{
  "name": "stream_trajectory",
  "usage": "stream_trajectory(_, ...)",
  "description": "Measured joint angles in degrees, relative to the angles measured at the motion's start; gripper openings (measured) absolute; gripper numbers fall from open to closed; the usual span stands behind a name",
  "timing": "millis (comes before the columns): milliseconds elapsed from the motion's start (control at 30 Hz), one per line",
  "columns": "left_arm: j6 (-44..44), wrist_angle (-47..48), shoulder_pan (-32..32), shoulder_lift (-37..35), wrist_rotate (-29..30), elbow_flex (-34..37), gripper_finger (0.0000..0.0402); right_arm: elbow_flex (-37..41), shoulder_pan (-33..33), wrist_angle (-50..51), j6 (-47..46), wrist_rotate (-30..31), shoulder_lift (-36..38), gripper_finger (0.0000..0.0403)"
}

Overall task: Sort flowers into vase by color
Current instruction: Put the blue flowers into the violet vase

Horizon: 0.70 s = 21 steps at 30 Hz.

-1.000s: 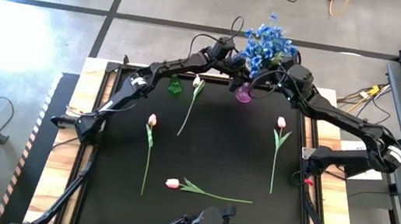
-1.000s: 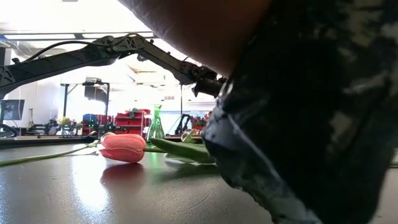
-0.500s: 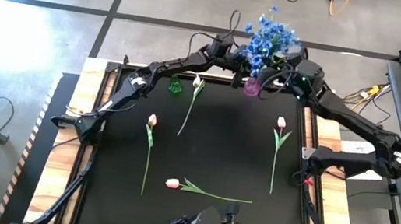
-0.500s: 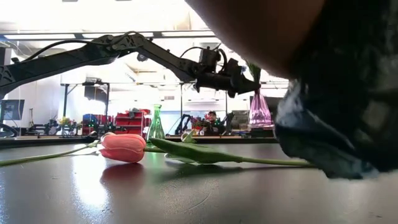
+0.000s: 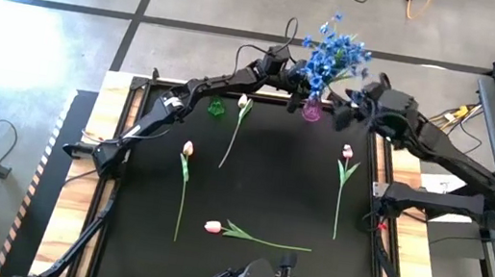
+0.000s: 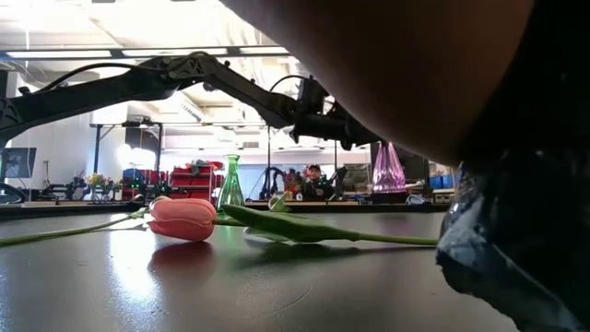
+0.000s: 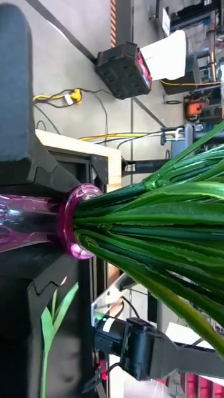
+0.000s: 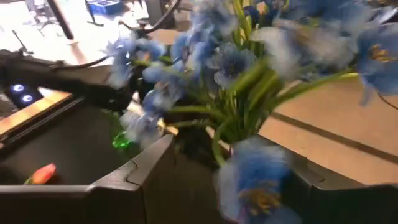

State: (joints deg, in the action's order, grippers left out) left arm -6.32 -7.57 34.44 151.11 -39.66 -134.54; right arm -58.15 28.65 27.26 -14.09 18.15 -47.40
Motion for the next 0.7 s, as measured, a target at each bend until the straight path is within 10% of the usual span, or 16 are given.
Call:
stream_trajectory(200, 0.2, 0.1, -0.1, 0.0, 0.1, 0.0, 0.0076, 10.7, -1.6, 1.5, -3.4, 0.4, 6.0, 0.0201)
stream_trajectory(433, -0.5, 0.1, -0.3, 0.3, 0.1, 0.1, 0.0076, 29.8, -0.8, -23.3, -3.7, 1.3, 3.5, 0.0201)
stream_trajectory(700, -0.6, 0.1, -0.4, 0.3, 0.3, 0.1, 0.0081, 34.2, 1.7, -33.2, -5.5, 4.3, -3.3, 0.0201)
